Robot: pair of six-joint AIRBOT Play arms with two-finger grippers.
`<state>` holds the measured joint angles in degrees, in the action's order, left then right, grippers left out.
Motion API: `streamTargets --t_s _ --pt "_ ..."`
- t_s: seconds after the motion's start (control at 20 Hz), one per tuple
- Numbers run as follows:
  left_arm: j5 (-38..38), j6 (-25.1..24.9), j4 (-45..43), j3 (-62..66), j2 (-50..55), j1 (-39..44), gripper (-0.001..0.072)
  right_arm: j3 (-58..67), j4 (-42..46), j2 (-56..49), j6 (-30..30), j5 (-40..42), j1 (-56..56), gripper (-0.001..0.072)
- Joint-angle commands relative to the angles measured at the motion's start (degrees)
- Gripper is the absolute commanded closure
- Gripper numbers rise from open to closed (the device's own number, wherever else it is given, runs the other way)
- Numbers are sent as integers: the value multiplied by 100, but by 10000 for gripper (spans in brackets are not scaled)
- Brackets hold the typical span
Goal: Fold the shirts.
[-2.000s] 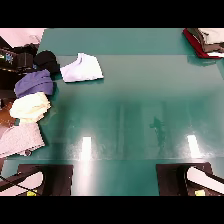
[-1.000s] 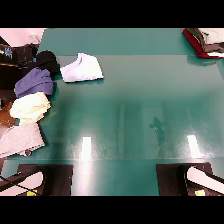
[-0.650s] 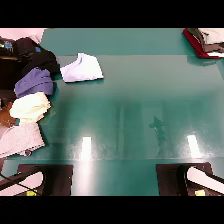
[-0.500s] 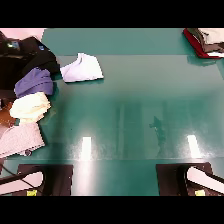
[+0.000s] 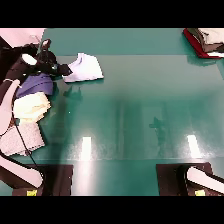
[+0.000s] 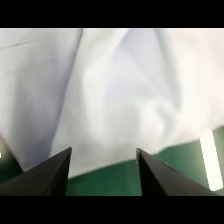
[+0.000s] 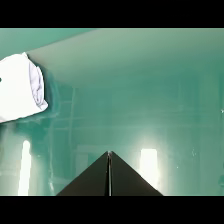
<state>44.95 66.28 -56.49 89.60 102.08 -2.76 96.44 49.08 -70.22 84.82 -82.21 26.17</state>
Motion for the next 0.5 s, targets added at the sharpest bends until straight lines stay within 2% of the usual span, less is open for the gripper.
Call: streamTargets --t_s 0.0,0.3,0.35,0.4,0.45 --pt "-608 125 -457 4 269 111 199 -2 4 -4 0 -50 0 692" --pt "-393 122 -247 2 439 114 205 -2 11 -4 0 -39 0 692" --pt "-337 122 -133 4 444 111 325 -2 26 -4 0 -28 0 692" --pt "-313 118 -28 15 431 111 534 -2 42 -4 0 -26 0 692" --pt "-210 116 39 74 426 111 689 -2 42 -4 0 -26 0 692"
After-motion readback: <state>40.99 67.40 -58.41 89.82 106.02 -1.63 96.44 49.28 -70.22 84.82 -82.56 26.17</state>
